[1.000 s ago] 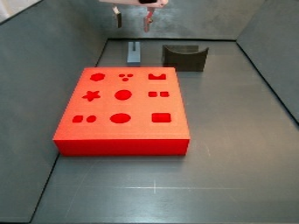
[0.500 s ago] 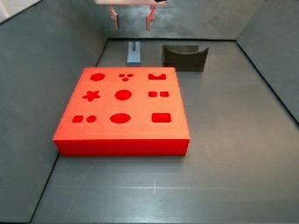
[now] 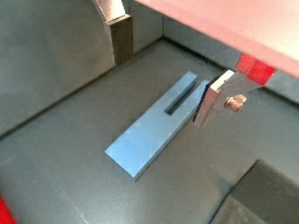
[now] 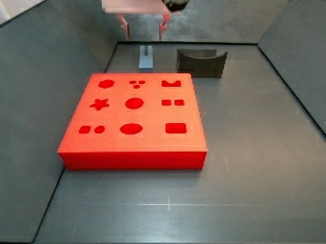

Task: Pick up the double-square object. Move up. Rotate the double-square object. Place the double-square object on the fixture. Regrasp the double-square object. Move to above the board. Insert the double-square object.
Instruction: Rotate the double-square object, then move up.

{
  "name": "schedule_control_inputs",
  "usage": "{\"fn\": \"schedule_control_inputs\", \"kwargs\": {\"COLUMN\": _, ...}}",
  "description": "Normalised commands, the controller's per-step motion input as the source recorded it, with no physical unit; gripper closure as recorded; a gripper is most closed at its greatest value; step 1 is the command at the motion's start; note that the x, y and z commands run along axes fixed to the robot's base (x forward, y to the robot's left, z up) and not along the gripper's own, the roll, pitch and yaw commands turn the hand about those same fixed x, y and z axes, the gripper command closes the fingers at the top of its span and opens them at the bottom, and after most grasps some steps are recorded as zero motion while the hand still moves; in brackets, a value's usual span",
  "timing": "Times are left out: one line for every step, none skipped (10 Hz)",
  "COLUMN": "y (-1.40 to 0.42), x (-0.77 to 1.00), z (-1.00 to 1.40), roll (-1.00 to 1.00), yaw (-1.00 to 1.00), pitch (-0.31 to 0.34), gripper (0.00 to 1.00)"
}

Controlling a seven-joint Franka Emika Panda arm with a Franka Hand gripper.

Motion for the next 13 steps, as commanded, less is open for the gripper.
{"fn": "schedule_control_inputs", "kwargs": {"y": 0.01, "x": 0.03, "z": -1.0, "roll": -0.03, "yaw": -0.03, "pitch": -0.041, "gripper": 0.0}}
{"fn": "schedule_control_inputs", "kwargs": {"y": 0.01, "x": 0.04, "z": -1.0, "roll": -0.05, "yaw": -0.01, "pitch": -0.04, "gripper": 0.0}}
{"fn": "schedule_control_inputs", "kwargs": {"y": 0.01, "x": 0.04, "z": -0.92, "roll": -0.07, "yaw": -0.01, "pitch": -0.044, "gripper": 0.0}}
{"fn": "schedule_control_inputs", "kwargs": {"y": 0.01, "x": 0.04, "z": -0.83, "roll": -0.07, "yaw": 0.0, "pitch": -0.048, "gripper": 0.0}}
{"fn": "schedule_control_inputs", "kwargs": {"y": 0.01, "x": 0.04, "z": -0.62, "roll": -0.09, "yaw": 0.0, "pitch": -0.053, "gripper": 0.0}}
{"fn": "schedule_control_inputs", "kwargs": {"y": 0.01, "x": 0.04, "z": -0.5, "roll": -0.1, "yaw": 0.01, "pitch": -0.06, "gripper": 0.0}}
{"fn": "schedule_control_inputs", "kwargs": {"y": 0.01, "x": 0.04, "z": -0.39, "roll": -0.11, "yaw": 0.01, "pitch": -0.065, "gripper": 0.0}}
{"fn": "schedule_control_inputs", "kwargs": {"y": 0.01, "x": 0.04, "z": -0.28, "roll": -0.12, "yaw": 0.02, "pitch": -0.072, "gripper": 0.0}}
{"fn": "schedule_control_inputs", "kwargs": {"y": 0.0, "x": 0.0, "z": 0.0, "roll": 0.0, "yaw": 0.0, "pitch": 0.0, "gripper": 1.0}}
{"fn": "schedule_control_inputs", "kwargs": {"y": 0.0, "x": 0.0, "z": 0.83, "roll": 0.0, "yaw": 0.0, "pitch": 0.0, "gripper": 1.0}}
{"fn": "schedule_control_inputs", "kwargs": {"y": 0.0, "x": -0.02, "z": 0.8, "roll": 0.0, "yaw": 0.0, "pitch": 0.015, "gripper": 1.0}}
{"fn": "schedule_control_inputs", "kwargs": {"y": 0.0, "x": -0.03, "z": 0.74, "roll": 0.0, "yaw": 0.0, "pitch": 0.024, "gripper": 1.0}}
{"fn": "schedule_control_inputs", "kwargs": {"y": 0.01, "x": -0.02, "z": 0.58, "roll": 0.01, "yaw": -0.01, "pitch": 0.043, "gripper": 1.0}}
